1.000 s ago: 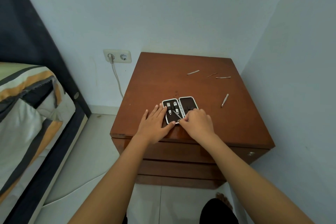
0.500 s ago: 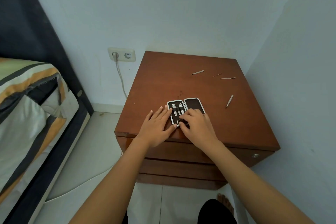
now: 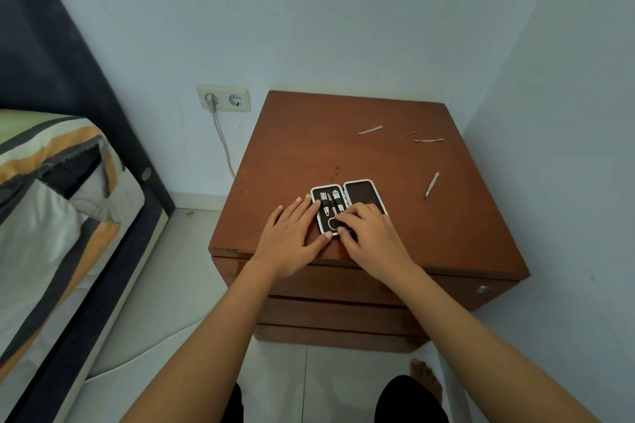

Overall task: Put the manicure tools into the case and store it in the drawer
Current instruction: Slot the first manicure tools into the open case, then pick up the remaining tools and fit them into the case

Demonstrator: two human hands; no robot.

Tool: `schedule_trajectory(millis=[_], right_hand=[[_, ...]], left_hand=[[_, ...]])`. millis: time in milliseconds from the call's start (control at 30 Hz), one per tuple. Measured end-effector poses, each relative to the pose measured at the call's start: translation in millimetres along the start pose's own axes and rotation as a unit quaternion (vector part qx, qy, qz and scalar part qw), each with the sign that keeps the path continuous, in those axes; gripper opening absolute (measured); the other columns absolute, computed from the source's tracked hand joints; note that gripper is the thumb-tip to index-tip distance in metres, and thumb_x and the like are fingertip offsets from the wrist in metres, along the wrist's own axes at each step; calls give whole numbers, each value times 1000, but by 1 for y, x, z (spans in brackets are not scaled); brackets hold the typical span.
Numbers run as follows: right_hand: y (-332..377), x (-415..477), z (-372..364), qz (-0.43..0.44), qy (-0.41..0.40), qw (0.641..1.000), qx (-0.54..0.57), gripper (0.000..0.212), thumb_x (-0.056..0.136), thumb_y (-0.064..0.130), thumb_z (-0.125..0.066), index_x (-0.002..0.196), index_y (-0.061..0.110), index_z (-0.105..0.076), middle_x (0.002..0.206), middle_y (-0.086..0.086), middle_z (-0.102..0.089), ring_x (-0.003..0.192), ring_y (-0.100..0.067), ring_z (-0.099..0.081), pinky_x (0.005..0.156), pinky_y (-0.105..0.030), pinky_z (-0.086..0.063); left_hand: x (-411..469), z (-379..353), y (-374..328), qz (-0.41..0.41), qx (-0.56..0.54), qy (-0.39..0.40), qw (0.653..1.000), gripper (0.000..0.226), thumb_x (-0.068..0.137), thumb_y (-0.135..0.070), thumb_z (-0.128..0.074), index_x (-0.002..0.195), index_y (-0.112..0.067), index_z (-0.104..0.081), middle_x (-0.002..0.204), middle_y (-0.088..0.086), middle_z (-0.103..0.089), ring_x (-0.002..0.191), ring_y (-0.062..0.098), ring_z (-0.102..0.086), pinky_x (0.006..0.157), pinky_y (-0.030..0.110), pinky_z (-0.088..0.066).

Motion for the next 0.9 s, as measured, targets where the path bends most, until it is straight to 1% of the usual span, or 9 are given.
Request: schedule_trajectory(millis=[167,267,367,433,533,633,733,800,900], right_hand=[[1,7,-2,8,10,1000,14,30,91,23,-50,118,14,-61,114,-3,-58,109,-23,-50,87,-40,-46],[-12,8,8,-10,-4,999,49,29,90,21,-51,116,15,-61,111,-3,-58,105,-21,-51,88,-38,-45],[-58,12,34,-109,-98,985,93,24,88,14,-53,109,11,-63,107,-9,-59,105,-25,-53,91,-36,-42],[-96,13,52,-181,-130,971,90,27,87,5,-51,111,7,-62,112,-14,-58,110,-29,-53,96,-34,-39],[-146,16,69,-222,-83,970,48,38,86,-4,-44,119,7,-59,123,-13,-54,117,-29,-48,101,-34,-37],[-177,25,72,-182,10,983,1,41,87,-5,-47,124,11,-57,133,-9,-51,124,-28,-44,107,-36,-32],[-185,35,66,-134,84,987,-18,36,89,1,-53,122,11,-60,134,-8,-53,125,-28,-45,107,-36,-31],[-184,37,63,-112,101,988,-27,30,90,6,-55,118,10,-63,129,-9,-57,122,-28,-48,104,-36,-33],[-179,38,66,-100,62,993,-34,21,88,12,-59,107,10,-69,114,-9,-64,110,-28,-53,95,-37,-40]], left_hand=[[0,3,-1,0,1,-23,1000,86,75,-73,-8,149,-29,-16,158,-8,-13,144,6,-4,115,31,2],[2,5,-3,12,16,-27,999,90,73,-76,-9,149,-27,-18,158,-6,-15,144,9,-9,114,33,-3],[7,6,-3,26,25,-37,999,98,70,-80,-13,149,-24,-18,157,-4,-18,143,13,-14,113,35,-8],[10,4,-5,37,19,-36,998,104,67,-84,-15,150,-21,-15,158,-3,-15,144,13,-11,114,36,-8],[14,2,-7,53,7,-33,998,111,63,-87,-17,150,-18,-11,159,-2,-11,145,13,-5,115,35,-4],[15,3,-8,54,12,-50,997,112,63,-88,-19,149,-18,-14,158,-2,-14,145,12,-7,115,34,-5],[15,5,-8,51,22,-63,996,110,64,-88,-20,149,-19,-17,157,-2,-18,144,12,-11,115,33,-8],[14,6,-9,48,26,-68,996,109,65,-88,-20,149,-18,-18,157,-2,-19,144,13,-13,114,33,-9],[13,6,-9,49,29,-71,996,109,64,-88,-20,149,-19,-18,157,-2,-19,144,13,-13,114,33,-9]])
Point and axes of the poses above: each hand's wrist, its own x-axis towards the middle knuckle, its own z-axis out of the back of the hand, y = z × x, the point moved 6 cm from there along x, towards the middle knuckle
